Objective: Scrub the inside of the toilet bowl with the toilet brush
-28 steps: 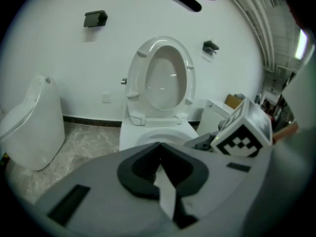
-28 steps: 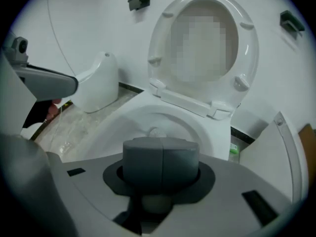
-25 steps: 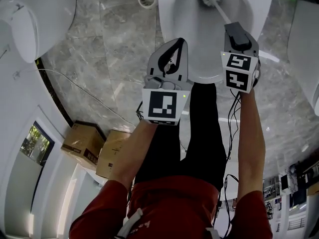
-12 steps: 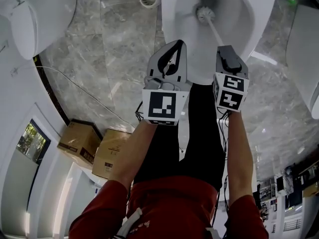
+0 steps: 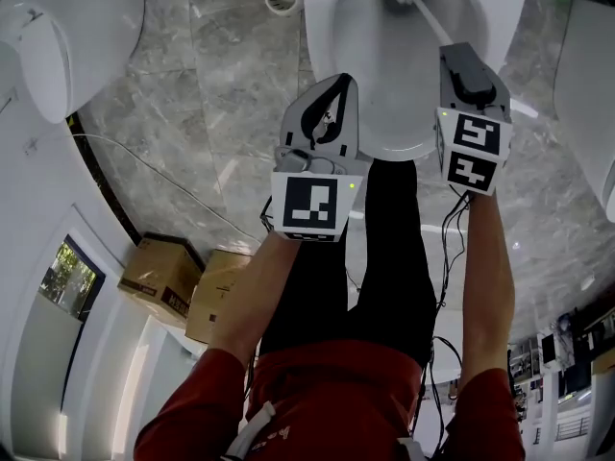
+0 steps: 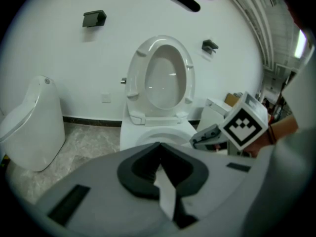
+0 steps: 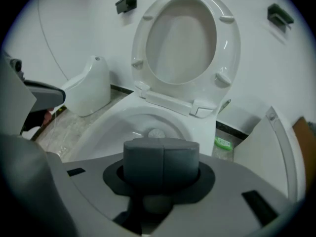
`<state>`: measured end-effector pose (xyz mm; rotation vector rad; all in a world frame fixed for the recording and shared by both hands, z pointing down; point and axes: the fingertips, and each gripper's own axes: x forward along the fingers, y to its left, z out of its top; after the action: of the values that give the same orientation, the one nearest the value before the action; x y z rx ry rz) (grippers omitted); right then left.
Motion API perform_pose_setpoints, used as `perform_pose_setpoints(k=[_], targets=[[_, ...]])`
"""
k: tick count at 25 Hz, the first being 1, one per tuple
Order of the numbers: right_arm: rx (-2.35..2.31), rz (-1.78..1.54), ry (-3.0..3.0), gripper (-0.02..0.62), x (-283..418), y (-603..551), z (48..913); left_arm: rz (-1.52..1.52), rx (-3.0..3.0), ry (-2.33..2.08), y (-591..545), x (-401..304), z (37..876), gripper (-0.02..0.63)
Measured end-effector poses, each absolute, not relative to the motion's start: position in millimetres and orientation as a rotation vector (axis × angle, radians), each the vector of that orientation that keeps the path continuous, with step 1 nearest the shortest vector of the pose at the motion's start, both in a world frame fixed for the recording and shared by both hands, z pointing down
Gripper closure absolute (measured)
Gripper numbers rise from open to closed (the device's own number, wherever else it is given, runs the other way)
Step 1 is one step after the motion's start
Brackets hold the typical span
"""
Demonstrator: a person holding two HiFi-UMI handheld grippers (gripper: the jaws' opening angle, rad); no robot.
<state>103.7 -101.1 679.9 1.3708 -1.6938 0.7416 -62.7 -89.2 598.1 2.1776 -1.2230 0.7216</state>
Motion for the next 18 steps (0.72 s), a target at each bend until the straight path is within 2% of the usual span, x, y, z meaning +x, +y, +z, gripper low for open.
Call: perform_pose_setpoints(k=[5,8,12,18], targets=[[1.374,0.712,-1.595,0.449,150.2,-63.5,663.7,0.679,2.211,-1.257,-94.3,-59.2,593.9,0.604],[1.355,0.744,-1.545,0.449,154.4,-30.1,658.2,0.683,2.191,-1.248,-90.5,-58.8,594.4,0.604],[1.302,0.879,-1.519,0.449,131.4,17.3,664.1,0.660,2.210,-1.273,-90.8,-60.3,593.8,0.604],[1.255,1.058,-1.602,0.449,54.6,38.7,677.8,0.659,2.200,-1.268,-85.9,-60.4,591.7,0.604]])
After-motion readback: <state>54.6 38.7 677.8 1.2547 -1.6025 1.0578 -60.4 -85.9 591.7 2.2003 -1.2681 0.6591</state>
